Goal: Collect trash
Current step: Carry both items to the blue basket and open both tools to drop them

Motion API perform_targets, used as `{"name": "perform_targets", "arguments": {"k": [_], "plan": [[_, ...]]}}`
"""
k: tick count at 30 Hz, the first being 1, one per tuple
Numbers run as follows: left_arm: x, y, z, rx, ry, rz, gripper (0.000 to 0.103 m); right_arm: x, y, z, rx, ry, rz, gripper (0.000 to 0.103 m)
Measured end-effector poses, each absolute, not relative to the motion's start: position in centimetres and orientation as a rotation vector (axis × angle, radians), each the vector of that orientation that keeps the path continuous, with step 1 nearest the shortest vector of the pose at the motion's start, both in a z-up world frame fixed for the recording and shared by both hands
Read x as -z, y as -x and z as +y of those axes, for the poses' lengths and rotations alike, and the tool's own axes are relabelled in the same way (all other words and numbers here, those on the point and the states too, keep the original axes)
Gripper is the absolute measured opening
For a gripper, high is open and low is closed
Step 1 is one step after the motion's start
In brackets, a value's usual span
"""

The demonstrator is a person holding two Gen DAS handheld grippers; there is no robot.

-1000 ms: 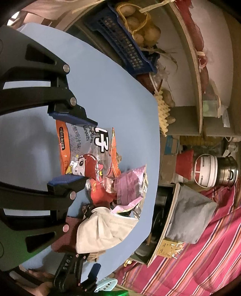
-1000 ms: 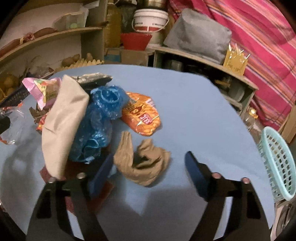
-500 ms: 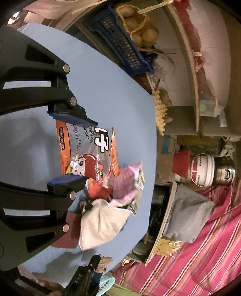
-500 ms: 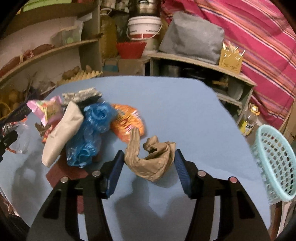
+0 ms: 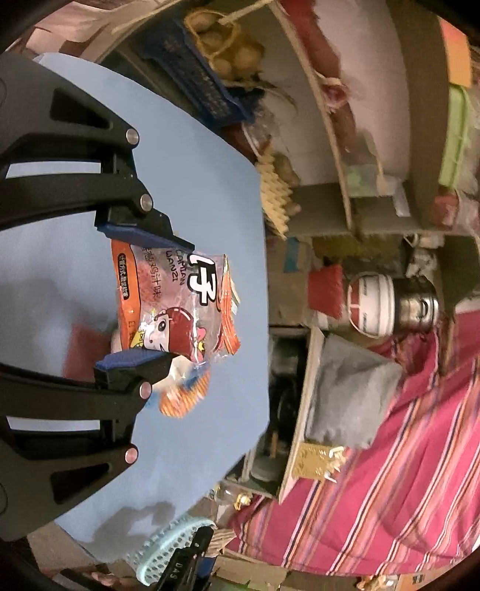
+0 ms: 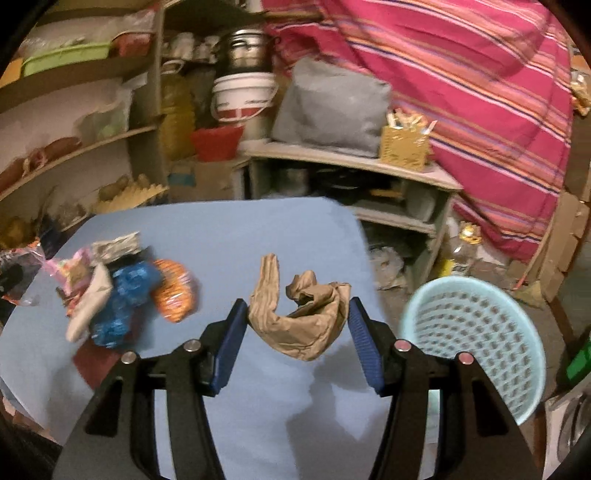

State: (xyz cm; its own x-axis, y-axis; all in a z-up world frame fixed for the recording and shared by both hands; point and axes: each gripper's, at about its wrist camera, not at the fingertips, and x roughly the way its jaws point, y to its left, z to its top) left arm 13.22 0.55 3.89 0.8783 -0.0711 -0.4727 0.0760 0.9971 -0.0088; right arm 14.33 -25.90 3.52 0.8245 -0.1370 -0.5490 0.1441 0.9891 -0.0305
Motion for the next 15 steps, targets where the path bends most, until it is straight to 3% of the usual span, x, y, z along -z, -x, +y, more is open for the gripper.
{"name": "perform_targets", "arguments": {"k": [15], "plan": [[-5.6, -14.3, -15.7, 0.284, -0.05, 0.475, 0.045, -4.5, -9.8, -42.5, 0.313, -0.09, 0.565, 0.056]]}}
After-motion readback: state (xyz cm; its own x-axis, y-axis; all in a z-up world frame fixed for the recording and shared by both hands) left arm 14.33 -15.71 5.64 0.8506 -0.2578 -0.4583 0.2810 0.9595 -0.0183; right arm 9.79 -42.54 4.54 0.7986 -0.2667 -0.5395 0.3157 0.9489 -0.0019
